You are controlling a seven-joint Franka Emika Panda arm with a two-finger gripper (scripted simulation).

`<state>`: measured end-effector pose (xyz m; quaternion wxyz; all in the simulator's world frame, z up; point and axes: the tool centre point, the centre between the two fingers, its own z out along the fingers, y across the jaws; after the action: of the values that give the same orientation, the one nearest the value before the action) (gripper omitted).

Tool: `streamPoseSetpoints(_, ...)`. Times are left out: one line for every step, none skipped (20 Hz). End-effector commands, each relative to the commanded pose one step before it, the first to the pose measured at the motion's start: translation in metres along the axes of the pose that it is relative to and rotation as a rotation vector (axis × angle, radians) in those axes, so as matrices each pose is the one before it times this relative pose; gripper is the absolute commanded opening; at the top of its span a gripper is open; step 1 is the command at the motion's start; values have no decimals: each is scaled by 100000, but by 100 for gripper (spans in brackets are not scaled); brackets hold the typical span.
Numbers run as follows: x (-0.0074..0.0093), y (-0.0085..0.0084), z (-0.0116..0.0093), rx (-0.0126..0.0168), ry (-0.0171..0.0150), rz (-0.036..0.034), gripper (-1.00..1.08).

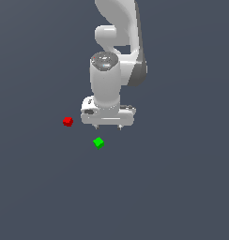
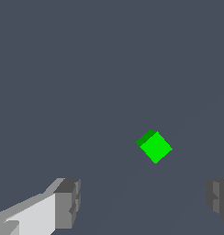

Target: Stack the red cube on top of the green cube.

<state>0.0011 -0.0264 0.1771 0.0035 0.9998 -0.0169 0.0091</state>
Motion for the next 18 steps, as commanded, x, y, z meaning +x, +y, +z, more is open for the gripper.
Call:
streamPoseSetpoints(0,1,0,0,0,0,100)
streamPoseSetpoints(-16,20,12,0,0,0,100)
streamPoseSetpoints(-48,121,41,1,-9,97,100)
streamPoseSetpoints(-81,161,65,3,-10,97,100)
streamPoseSetpoints(-114,238,92,5,-16,154,100)
streamPoseSetpoints(-148,313,120,6,-21,206,100)
streamPoseSetpoints(-183,377,148,7,-24,238,100)
streamPoseSetpoints(-219,461,179,8,-31,299,100)
streamPoseSetpoints(-258,541,210,9,-36,350,100)
streamPoseSetpoints(-299,627,243,10,-42,406,100)
streamPoseSetpoints(-342,720,279,11,-48,466,100)
streamPoseSetpoints(-385,807,314,12,-54,518,100)
streamPoseSetpoints(-425,897,348,13,-60,579,100)
streamPoseSetpoints(-463,978,380,13,-66,629,100)
streamPoseSetpoints(-499,1054,410,13,-71,676,100)
streamPoseSetpoints(-531,1126,438,12,-77,720,100)
streamPoseSetpoints(-561,1196,465,11,-82,764,100)
streamPoseSetpoints(-588,1257,490,10,-87,801,100)
